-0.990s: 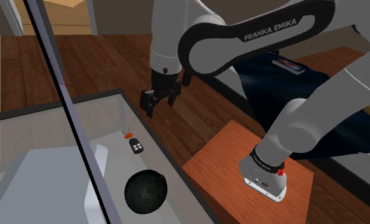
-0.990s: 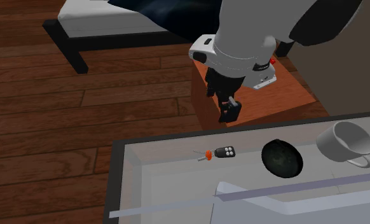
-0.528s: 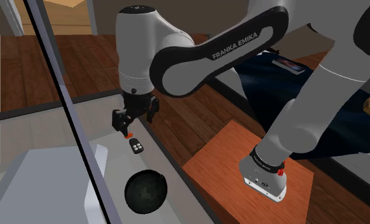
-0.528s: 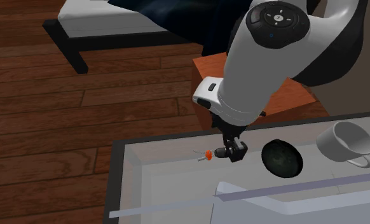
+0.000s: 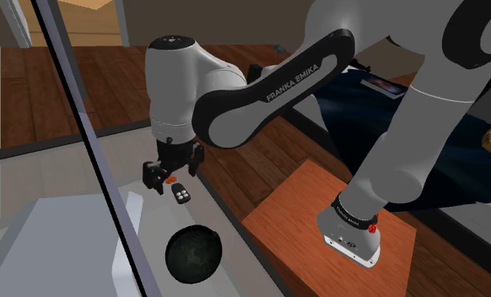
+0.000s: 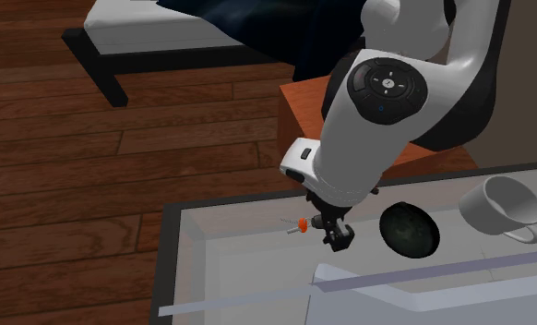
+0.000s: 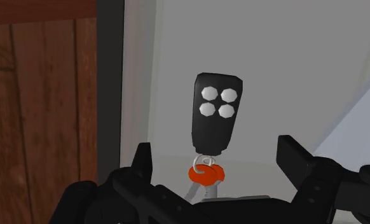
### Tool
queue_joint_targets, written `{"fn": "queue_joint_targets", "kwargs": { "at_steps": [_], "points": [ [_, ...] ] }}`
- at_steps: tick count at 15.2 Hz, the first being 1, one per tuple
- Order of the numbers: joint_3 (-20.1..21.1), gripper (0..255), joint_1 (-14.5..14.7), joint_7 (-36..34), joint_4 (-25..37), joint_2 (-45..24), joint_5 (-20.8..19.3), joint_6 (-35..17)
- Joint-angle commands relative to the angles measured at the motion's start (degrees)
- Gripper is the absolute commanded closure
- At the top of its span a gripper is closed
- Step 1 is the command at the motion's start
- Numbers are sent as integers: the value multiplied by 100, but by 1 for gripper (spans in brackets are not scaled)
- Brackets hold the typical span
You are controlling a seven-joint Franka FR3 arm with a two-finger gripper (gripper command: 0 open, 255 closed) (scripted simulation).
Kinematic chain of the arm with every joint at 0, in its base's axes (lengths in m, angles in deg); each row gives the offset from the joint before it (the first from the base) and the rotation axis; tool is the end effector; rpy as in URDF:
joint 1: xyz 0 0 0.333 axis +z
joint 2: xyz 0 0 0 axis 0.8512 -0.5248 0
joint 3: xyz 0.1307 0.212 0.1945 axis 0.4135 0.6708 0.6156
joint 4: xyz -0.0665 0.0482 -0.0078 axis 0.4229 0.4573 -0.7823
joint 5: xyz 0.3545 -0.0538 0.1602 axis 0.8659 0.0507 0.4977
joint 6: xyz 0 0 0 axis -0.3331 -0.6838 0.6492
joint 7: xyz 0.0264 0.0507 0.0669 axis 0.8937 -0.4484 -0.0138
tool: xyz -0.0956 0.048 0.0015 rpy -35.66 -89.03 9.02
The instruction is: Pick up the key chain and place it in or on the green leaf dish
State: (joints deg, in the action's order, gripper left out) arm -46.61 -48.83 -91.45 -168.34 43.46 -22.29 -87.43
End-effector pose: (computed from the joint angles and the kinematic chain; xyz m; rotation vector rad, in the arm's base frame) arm 0.3916 0.3950 0.3486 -3.1394 0.0493 0.0039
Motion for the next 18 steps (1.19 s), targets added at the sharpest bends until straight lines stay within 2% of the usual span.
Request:
{"fn": "queue_joint_targets", "kwargs": {
  "at_steps": [1,8,9,18],
  "points": [
    [-14,0,30,-78,-40,-104,-91,-124],
    [-15,0,30,-76,-40,-103,-89,-123],
    [-15,255,30,-76,-40,-103,-89,-123],
    [-15,255,31,-77,-40,-104,-90,-124]
  ]
}}
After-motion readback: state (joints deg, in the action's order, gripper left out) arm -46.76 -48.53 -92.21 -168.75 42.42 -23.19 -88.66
